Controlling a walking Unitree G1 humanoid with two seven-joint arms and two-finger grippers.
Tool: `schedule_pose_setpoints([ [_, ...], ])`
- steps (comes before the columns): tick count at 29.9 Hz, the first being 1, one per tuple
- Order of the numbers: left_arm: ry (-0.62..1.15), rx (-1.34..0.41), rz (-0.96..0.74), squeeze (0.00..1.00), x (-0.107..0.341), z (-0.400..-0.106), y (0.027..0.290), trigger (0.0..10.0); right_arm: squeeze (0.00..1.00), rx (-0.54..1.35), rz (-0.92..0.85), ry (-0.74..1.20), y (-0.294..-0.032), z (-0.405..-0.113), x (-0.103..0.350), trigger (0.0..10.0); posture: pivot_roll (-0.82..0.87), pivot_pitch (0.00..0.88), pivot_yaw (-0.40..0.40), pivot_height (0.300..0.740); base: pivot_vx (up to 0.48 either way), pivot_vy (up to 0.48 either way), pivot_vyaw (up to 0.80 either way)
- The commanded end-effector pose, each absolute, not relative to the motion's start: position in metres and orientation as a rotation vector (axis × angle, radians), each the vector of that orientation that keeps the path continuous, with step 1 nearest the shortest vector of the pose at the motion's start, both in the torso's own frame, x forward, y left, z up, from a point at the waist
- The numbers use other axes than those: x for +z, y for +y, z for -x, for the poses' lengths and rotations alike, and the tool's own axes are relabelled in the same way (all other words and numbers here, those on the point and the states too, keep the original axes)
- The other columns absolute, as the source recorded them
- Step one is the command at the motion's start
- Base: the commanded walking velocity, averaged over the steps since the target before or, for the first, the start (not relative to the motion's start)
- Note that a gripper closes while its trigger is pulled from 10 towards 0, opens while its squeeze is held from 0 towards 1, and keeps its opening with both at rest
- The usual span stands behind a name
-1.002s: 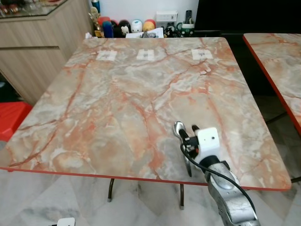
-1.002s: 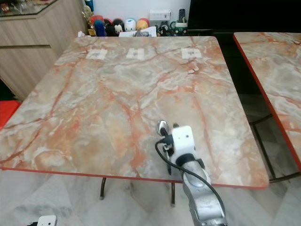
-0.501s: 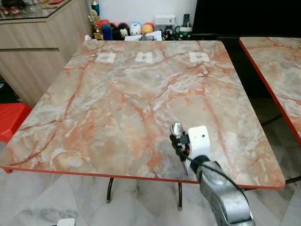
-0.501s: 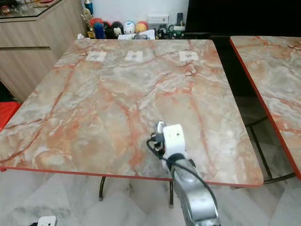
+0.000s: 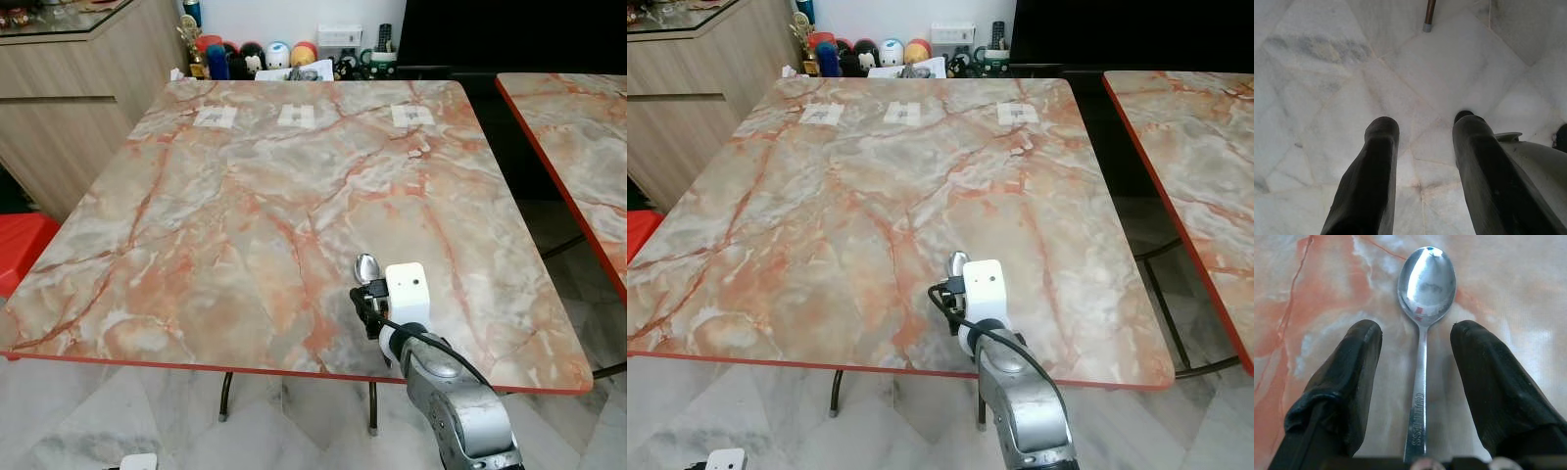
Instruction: Setting the table
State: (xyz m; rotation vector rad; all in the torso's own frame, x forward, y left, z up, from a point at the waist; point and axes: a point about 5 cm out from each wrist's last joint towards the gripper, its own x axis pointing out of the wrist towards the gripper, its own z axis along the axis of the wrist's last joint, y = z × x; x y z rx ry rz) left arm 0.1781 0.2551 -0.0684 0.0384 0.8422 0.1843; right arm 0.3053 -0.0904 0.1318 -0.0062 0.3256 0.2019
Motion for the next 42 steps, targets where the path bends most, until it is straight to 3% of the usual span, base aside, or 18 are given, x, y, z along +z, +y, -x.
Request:
schedule_pose_setpoints([
  [1,0.891,0.180,-0.043,0.00,-0.075,-0.166,0.254,10.0,0.00,0.215,0.002,0.356,-0.087,-0.305,0.128,10.0,0.02,0.166,0.028,0.740,0.000,0.000,0.00],
  [21,0.897,0.181,-0.036,0.00,-0.077,-0.163,0.252,10.0,0.00,0.231,0.047,0.374,-0.082,-0.321,0.124,10.0,0.02,0.159,0.017,0.740,0.000,0.000,0.00],
  [38,0.905,0.177,-0.027,0.00,-0.078,-0.163,0.250,10.0,0.00,0.240,0.086,0.447,-0.086,-0.317,0.111,10.0,0.02,0.187,0.013,0.740,0.000,0.000,0.00],
  [39,0.906,0.176,-0.026,0.00,-0.078,-0.163,0.250,10.0,0.00,0.252,0.094,0.454,-0.085,-0.316,0.110,8.2,0.02,0.188,0.012,0.740,0.000,0.000,0.00],
  [40,0.906,0.176,-0.026,0.00,-0.078,-0.163,0.250,10.0,0.00,0.252,0.094,0.454,-0.085,-0.316,0.110,8.2,0.02,0.188,0.012,0.740,0.000,0.000,0.00],
  [41,0.906,0.176,-0.025,0.00,-0.078,-0.163,0.250,10.0,0.00,0.253,0.095,0.456,-0.084,-0.316,0.109,0.8,0.02,0.188,0.012,0.740,0.000,0.000,0.00],
  [42,0.906,0.176,-0.024,0.00,-0.078,-0.163,0.250,10.0,0.00,0.259,0.098,0.458,-0.084,-0.316,0.109,0.0,0.02,0.189,0.012,0.740,0.000,0.000,0.00],
])
